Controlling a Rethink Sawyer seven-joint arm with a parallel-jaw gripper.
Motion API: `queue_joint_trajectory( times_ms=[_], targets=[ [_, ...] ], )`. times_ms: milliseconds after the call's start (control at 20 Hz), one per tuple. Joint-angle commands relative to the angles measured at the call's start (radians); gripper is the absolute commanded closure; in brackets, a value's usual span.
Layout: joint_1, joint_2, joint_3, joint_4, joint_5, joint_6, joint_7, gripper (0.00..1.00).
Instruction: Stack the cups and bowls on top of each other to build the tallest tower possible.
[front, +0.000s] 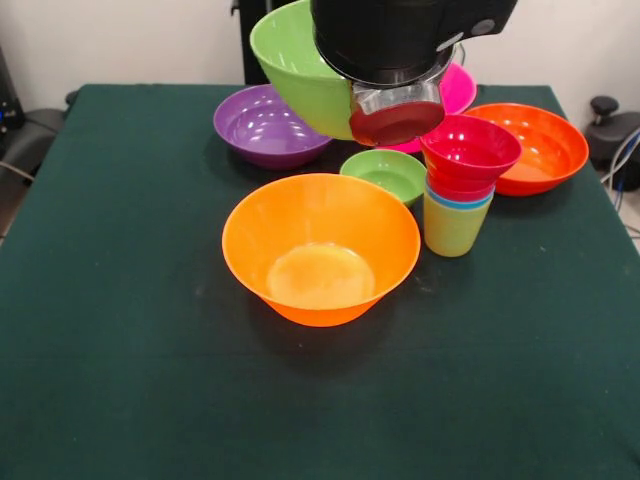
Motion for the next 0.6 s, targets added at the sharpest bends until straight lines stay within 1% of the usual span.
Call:
queue_joint_trajectory(
  times_ms=[50,150,250,450,600],
  targets=[
    [0.048,-0.156,-0.013,0.264,-0.134,-0.228,-0.333,1.0],
    [0.037,-0.189,-0.014,0.321,-0.147,-0.256,-0.373,1.0],
    [0.031,-0.207,-0.017,0.341,-0.152,-0.251,-0.397,1.0],
    [0.03,-0.207,-0.01,0.343,-0.153,-0.256,-0.38,1.0],
    [0.035,-0.191,-0.012,0.314,-0.154,-0.246,-0.353,1.0]
  ],
)
